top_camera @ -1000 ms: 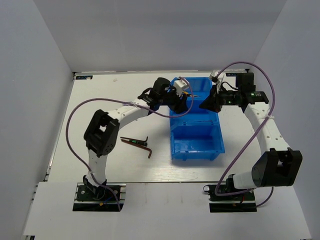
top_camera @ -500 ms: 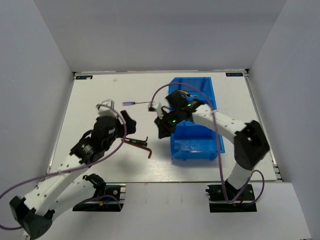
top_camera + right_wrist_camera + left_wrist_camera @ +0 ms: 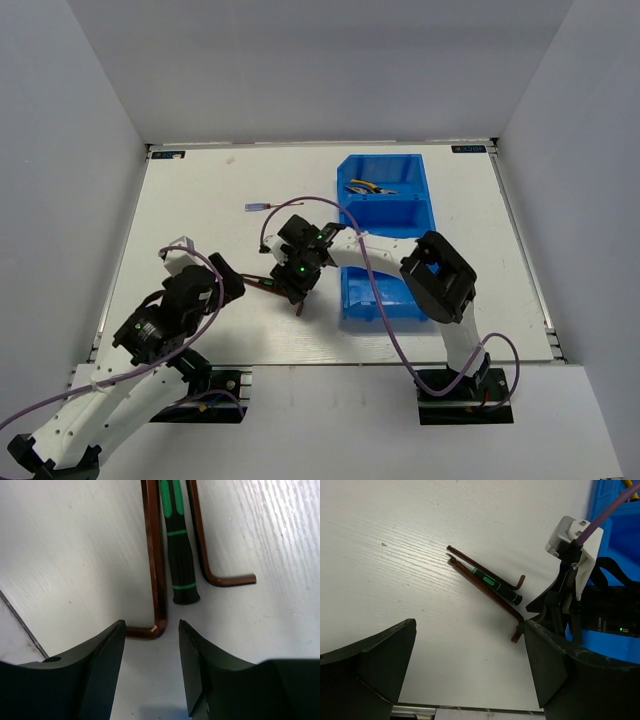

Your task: Sort the tools into containers

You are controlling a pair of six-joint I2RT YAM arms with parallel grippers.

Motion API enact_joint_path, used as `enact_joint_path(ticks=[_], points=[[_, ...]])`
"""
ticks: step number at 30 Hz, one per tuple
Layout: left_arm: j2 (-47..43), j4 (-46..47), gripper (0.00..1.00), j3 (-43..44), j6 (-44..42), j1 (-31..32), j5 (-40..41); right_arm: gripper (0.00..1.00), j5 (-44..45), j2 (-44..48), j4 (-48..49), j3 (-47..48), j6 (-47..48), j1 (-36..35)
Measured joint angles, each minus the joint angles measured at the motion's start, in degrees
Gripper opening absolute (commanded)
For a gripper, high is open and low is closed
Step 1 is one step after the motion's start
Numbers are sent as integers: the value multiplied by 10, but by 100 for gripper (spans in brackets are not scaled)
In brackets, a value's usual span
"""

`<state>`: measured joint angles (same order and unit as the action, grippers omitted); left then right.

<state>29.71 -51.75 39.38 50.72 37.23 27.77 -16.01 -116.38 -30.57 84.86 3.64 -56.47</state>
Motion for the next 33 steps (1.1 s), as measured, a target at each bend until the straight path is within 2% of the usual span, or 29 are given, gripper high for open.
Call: enact_joint_path(ticks=[8, 11, 13, 14, 15, 20, 23, 28, 31, 33], points=[[-4, -17, 99, 0, 4, 0, 2, 51, 63, -17, 41, -3, -5, -46], [-1, -19, 99, 2, 4, 0, 2, 38, 104, -18, 56, -6, 3, -63], [0, -19, 99, 5, 4, 0, 2, 23, 133, -19, 64, -7, 11, -71], [0, -18, 99, 6, 4, 0, 2, 5, 148, -20, 68, -7, 14, -75], [0, -19, 99, 6, 4, 0, 2, 0, 161, -20, 71, -7, 17, -77], [0, -18, 99, 7, 4, 0, 2, 0, 175, -14, 81, -18, 17, -80], [4, -13, 99, 6, 2, 0, 1, 0, 120, -6, 69, -24, 28, -71], [66, 25, 99, 4, -7, 0, -4, 0, -88, 33, -56, -24, 88, -26], [132, 38, 99, 5, 4, 0, -2, 0, -159, 66, -122, 21, 129, 6], [169, 37, 97, 5, 31, 0, 5, 0, -171, 89, -140, 67, 156, 30]])
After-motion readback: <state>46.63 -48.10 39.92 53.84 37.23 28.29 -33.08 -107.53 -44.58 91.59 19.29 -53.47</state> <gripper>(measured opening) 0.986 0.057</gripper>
